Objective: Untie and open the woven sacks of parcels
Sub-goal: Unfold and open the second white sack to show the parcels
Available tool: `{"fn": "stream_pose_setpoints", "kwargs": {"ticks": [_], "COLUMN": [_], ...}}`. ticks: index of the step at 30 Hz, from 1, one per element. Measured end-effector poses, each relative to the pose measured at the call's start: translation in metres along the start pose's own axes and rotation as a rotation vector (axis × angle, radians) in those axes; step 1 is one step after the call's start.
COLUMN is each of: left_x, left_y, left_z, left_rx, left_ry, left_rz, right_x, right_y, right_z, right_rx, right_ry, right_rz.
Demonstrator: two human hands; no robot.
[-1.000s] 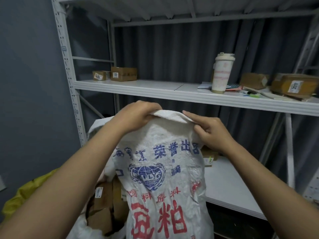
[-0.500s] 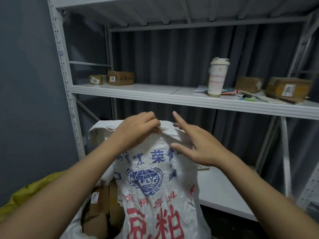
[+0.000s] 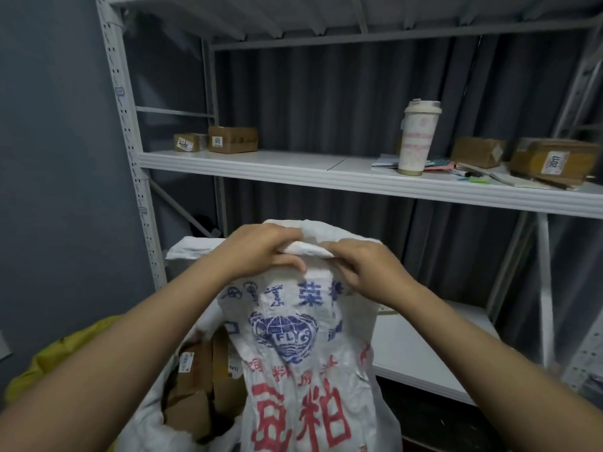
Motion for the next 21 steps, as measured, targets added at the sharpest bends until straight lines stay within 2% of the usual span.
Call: {"fn": "stream_pose_setpoints", "kwargs": {"ticks": [2, 3, 4, 5, 7, 8, 9, 10, 12, 13, 14, 15, 18, 19, 20, 21], "left_x": [0.001, 0.0, -0.001, -0.001, 0.002, 0.005, 0.006, 0.004, -0.004, -0.006, -0.006, -0.004, 0.007, 0.006, 0.003, -0.001], "left_y": [0.001, 0.001, 0.001, 0.001, 0.0, 0.0, 0.0, 0.0, 0.002, 0.003, 0.002, 0.002, -0.002, -0.003, -0.002, 0.001], "left_z": [0.001, 0.0, 0.0, 0.0, 0.002, 0.002, 0.003, 0.003, 0.003, 0.004, 0.004, 0.004, 0.002, 0.002, 0.002, 0.003], "left_rx": [-0.124, -0.127, -0.089, -0.014, 0.168, 0.194, 0.153, 0.046, -0.243, -0.307, -0.312, -0.27, 0.021, 0.029, -0.034, -0.134], "left_ry": [0.096, 0.096, 0.057, -0.008, -0.167, -0.197, -0.18, -0.115, 0.107, 0.161, 0.163, 0.132, -0.046, -0.053, -0.001, 0.101], "left_rz": [0.417, 0.497, 0.432, 0.262, -0.067, -0.099, -0.057, 0.035, 0.246, 0.309, 0.318, 0.251, -0.219, -0.236, -0.15, 0.05], "right_x": [0.0, 0.0, -0.003, -0.006, -0.009, -0.008, -0.007, -0.005, -0.003, -0.002, -0.004, -0.006, -0.01, -0.009, -0.007, -0.006], "right_y": [-0.006, -0.004, -0.003, -0.002, 0.003, 0.003, 0.003, 0.002, -0.004, -0.007, -0.009, -0.009, -0.003, -0.005, -0.007, -0.01], "right_z": [0.002, 0.003, 0.003, 0.001, -0.002, -0.002, 0.0, 0.002, 0.007, 0.01, 0.013, 0.013, 0.008, 0.007, 0.006, 0.008], "right_rx": [0.152, 0.196, 0.16, 0.103, -0.061, -0.098, -0.094, -0.05, 0.12, 0.205, 0.242, 0.211, 0.085, 0.098, 0.122, 0.195], "right_ry": [0.074, 0.072, 0.058, 0.021, -0.096, -0.135, -0.144, -0.119, -0.008, 0.048, 0.083, 0.072, -0.096, -0.076, -0.035, 0.019], "right_rz": [0.284, 0.348, 0.315, 0.222, -0.079, -0.199, -0.239, -0.184, 0.15, 0.272, 0.322, 0.273, 0.014, 0.054, 0.153, 0.297]}}
Point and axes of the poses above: each hand's wrist, its own z-axis away from the middle knuckle, its own y-axis out of the back of the hand, x = y × z, the point moved 2 cm from there along -z, towards the middle knuckle, and after that the axes turned 11 degrees about z, right-handed, at the moved point
